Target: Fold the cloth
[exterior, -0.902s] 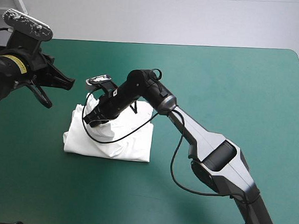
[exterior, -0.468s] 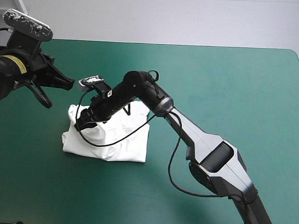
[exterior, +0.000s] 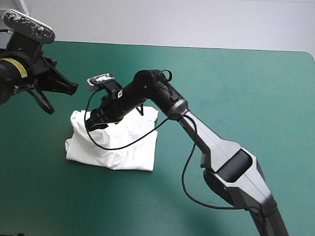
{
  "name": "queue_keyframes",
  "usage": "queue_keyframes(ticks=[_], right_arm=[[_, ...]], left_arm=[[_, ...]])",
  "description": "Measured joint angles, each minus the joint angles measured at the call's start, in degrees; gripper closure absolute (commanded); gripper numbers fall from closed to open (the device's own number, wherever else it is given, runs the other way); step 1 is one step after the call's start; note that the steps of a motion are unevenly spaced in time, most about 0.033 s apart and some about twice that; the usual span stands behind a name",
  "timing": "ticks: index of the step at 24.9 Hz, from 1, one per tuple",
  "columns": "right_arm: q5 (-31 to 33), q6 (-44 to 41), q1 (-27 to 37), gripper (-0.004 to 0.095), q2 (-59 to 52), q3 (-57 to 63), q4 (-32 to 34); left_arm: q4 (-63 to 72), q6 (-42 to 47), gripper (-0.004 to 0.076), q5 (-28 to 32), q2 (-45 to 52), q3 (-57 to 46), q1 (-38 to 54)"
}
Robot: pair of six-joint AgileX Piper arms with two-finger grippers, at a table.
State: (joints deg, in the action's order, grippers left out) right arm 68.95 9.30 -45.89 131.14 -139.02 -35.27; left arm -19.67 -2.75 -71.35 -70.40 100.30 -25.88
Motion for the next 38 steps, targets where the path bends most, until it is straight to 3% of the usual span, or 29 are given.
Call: queue_keyframes(ticks=[4, 6, 10, 12, 16, 23, 28, 30, 38], right_arm=[[0.31, -3.36, 1.89, 0.0456, -6.79, 3.70, 9.88], [0.25, -4.22, 4.35, 0.0456, -12.17, 10.51, 10.42], [-1.42, -2.65, 8.75, 0.0453, -20.43, 29.65, 8.91], [-7.39, 0.69, 10.26, 0.0451, -23.09, 40.07, 6.78], [-16.33, 6.32, 10.25, 0.0441, -22.20, 49.45, 0.96], [-19.78, 7.03, 10.25, 0.0425, -18.74, 50.24, 3.32], [-20.18, 5.00, 10.94, 0.0302, -18.74, 50.28, 7.82], [-20.18, 4.41, 11.36, 0.0296, -18.74, 50.28, 8.99], [-20.18, 5.33, 11.50, 0.0298, -17.45, 50.28, 4.49]], left_arm=[[-0.56, 0.00, 0.0705, 0.00, 0.89, 0.00, 0.00], [-0.57, 0.00, 0.0705, 0.00, 0.96, 0.00, 0.00], [-0.51, 0.00, 0.0705, 0.00, 0.96, 0.00, 0.00], [0.57, 0.00, 0.0705, 0.00, 0.90, -0.37, 0.00], [4.13, -0.66, 0.0705, 0.00, -0.31, -3.24, 0.00], [4.25, -0.90, 0.0705, 0.00, -0.85, -4.92, 0.00], [4.12, -0.90, 0.0705, 0.00, -0.85, -4.92, 0.00], [4.11, -0.90, 0.0705, 0.00, -0.85, -4.92, 0.00], [4.06, -0.90, 0.0705, 0.00, -0.85, -4.92, 0.00]])
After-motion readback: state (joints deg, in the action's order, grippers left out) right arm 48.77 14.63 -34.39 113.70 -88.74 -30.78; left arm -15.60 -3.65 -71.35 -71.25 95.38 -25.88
